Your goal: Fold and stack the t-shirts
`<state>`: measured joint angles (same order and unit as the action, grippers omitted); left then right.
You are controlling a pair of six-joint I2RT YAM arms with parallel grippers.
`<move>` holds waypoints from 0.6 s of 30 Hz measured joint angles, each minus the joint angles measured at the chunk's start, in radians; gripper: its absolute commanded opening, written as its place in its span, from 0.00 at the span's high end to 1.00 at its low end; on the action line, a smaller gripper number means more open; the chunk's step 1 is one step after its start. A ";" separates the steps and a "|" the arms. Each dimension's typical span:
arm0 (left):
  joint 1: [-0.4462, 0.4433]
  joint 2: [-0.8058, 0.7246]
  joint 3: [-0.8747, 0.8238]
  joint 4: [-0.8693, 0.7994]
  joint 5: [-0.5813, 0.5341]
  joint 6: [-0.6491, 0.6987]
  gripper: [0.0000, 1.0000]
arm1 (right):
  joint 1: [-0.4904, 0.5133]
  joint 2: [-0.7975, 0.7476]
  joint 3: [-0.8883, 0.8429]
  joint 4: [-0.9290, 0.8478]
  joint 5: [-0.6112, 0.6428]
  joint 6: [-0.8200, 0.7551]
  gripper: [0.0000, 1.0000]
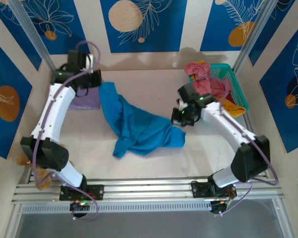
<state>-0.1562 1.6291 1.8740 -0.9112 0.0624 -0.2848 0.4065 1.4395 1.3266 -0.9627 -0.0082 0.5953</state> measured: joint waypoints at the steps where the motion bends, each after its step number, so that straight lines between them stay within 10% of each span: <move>1: 0.016 0.009 0.068 -0.015 0.006 0.006 1.00 | -0.029 -0.019 0.057 -0.005 0.001 -0.009 1.00; 9: 0.203 -0.035 0.335 -0.044 0.023 -0.005 1.00 | -0.210 -0.190 0.302 -0.059 0.042 -0.044 1.00; 18: 0.269 -0.215 -0.067 0.043 0.127 -0.023 1.00 | -0.238 -0.247 0.012 -0.132 0.003 -0.064 0.96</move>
<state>0.1131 1.4143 1.8072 -0.8680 0.1890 -0.3080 0.1684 1.1923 1.3388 -1.0946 -0.0048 0.5316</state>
